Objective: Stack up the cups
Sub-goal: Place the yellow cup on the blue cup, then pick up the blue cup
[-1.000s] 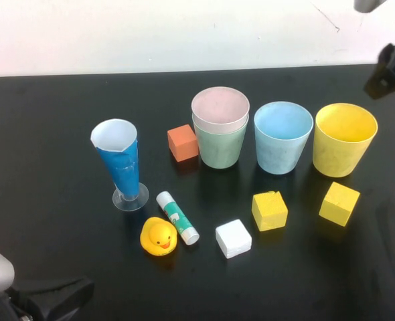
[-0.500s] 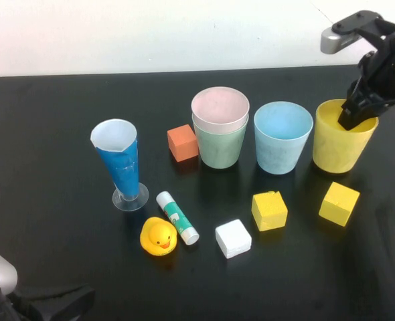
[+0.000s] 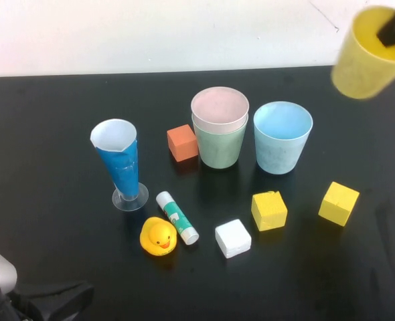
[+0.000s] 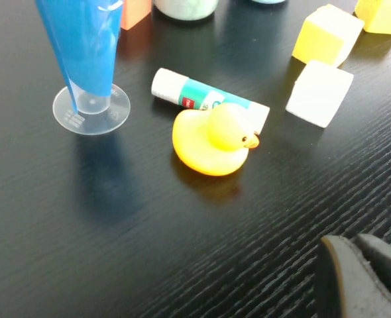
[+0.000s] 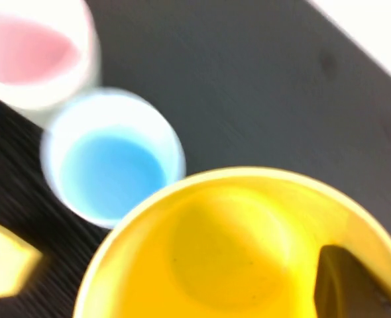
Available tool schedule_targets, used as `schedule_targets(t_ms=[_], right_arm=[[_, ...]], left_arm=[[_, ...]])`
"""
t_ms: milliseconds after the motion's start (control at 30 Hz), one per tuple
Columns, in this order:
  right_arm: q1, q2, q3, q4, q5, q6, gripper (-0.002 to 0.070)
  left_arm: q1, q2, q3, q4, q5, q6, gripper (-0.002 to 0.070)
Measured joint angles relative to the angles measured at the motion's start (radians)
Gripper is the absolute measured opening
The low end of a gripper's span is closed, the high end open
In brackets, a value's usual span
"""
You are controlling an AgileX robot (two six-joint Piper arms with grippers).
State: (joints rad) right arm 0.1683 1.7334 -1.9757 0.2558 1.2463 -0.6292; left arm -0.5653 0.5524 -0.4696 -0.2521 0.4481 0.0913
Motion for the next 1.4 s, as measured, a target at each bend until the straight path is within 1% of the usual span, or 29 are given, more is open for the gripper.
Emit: schedule_targets(t_ms=[67, 200, 400, 667, 733, 767, 800, 933, 1000, 1033, 1133, 1200, 1233, 1267, 1333, 1400], right_arm=[[0.019, 0.004, -0.010, 0.043, 0.000, -0.014, 0.0031], [0.081, 0.037, -0.011, 0.060, 0.000, -0.025, 0.0031], [0.185, 0.103, -0.018, -0.019, -0.011, -0.027, 0.0031], [0.195, 0.205, -0.022, -0.061, -0.025, 0.012, 0.0032], [0.195, 0.228, -0.022, -0.062, -0.031, 0.025, 0.0046], [0.195, 0.236, -0.022, -0.062, -0.034, 0.027, 0.0060], [0.195, 0.242, -0.023, -0.062, -0.045, 0.030, 0.0091], [0.195, 0.261, -0.030, -0.062, -0.059, 0.031, 0.0286], [0.195, 0.278, -0.030, -0.062, -0.064, 0.031, 0.0357], [0.195, 0.288, -0.030, -0.062, -0.066, 0.032, 0.0380], [0.195, 0.311, -0.030, -0.062, -0.071, 0.032, 0.0410], [0.195, 0.326, -0.030, -0.062, -0.071, 0.034, 0.0409], [0.195, 0.330, -0.030, -0.062, -0.071, 0.033, 0.0398], [0.195, 0.332, -0.030, -0.062, -0.068, 0.033, 0.0370], [0.195, 0.335, -0.030, -0.062, -0.061, 0.031, 0.0279], [0.195, 0.335, -0.034, -0.063, -0.034, 0.024, 0.0141]], left_arm=[[0.000, 0.000, 0.000, 0.000, -0.002, 0.000, 0.0001], [0.000, 0.000, 0.000, 0.000, -0.002, 0.000, 0.0001], [0.000, 0.000, 0.000, -0.026, 0.000, 0.000, 0.0001], [0.000, 0.000, 0.000, -0.050, 0.022, 0.000, 0.0001], [0.000, 0.000, 0.000, -0.046, 0.026, 0.002, 0.0001], [0.000, 0.000, 0.000, -0.044, 0.028, 0.002, 0.0001], [0.000, 0.000, 0.000, -0.044, 0.030, 0.002, 0.0001], [0.000, 0.000, 0.000, -0.041, 0.030, 0.002, 0.0001], [0.000, 0.000, 0.000, -0.041, 0.030, 0.002, 0.0001], [0.000, 0.000, 0.000, -0.041, 0.030, 0.002, 0.0001], [0.000, 0.000, 0.000, -0.039, 0.032, 0.002, 0.0001], [0.000, 0.000, 0.000, -0.039, 0.035, 0.002, 0.0001], [0.000, 0.000, 0.000, -0.039, 0.036, 0.002, 0.0001], [0.000, 0.000, 0.000, -0.039, 0.036, 0.002, 0.0001], [0.000, 0.000, 0.000, -0.037, 0.039, 0.002, 0.0001], [0.000, 0.000, 0.000, -0.037, 0.039, 0.002, 0.0001]])
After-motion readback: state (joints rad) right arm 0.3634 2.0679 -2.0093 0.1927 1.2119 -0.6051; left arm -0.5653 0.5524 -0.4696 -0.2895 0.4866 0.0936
